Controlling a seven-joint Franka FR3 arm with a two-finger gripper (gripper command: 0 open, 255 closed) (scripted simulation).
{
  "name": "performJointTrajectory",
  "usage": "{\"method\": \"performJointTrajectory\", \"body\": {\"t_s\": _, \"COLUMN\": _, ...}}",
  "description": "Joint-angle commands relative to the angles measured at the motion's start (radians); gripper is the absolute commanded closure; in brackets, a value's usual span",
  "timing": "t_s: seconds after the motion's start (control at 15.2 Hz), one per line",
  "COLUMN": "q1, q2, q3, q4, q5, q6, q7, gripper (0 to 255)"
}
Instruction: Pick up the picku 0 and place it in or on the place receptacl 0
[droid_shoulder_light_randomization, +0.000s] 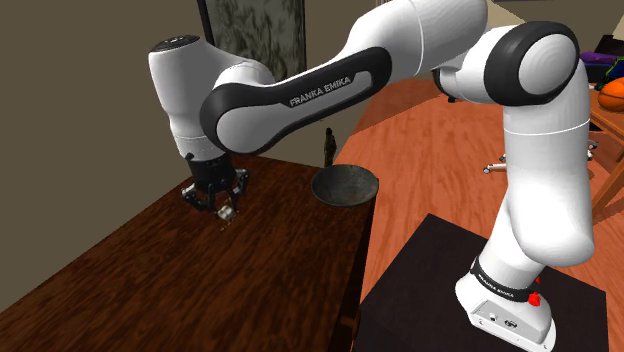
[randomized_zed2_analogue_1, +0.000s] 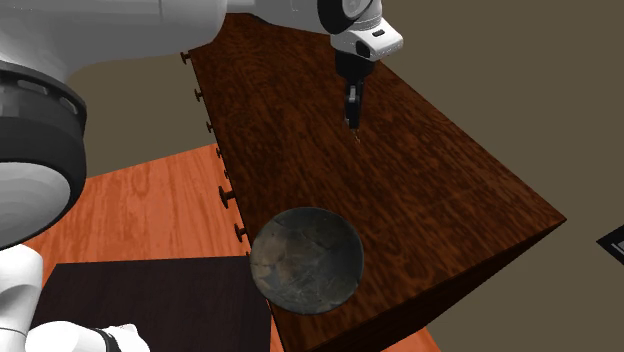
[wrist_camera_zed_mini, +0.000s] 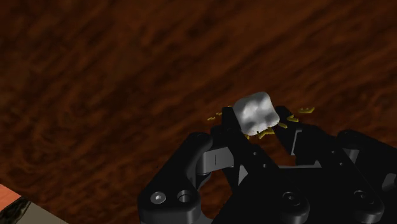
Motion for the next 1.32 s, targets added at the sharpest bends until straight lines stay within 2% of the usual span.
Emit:
{"method": "performJointTrajectory", "body": {"t_s": 0.0, "q1": 0.001, "q2": -0.004, "q3": 0.002, "q4": 0.021, "q5": 0.004, "q6": -0.025, "q7": -0.005, "gripper": 255}}
{"method": "performJointTrajectory", "body": {"t_s": 1.12, "q1": 0.044, "q2": 0.017, "q3": 0.008, "q4": 0.280, "q5": 0.002, "q6": -0.259, "q7": -0.036, "gripper": 255}}
{"method": "performJointTrajectory", "body": {"t_s": 1.25, "q1": -0.024, "q2": -0.082, "q3": 0.014, "q4": 0.148, "q5": 0.054, "q6": -0.210, "q7": -0.070, "gripper": 255}}
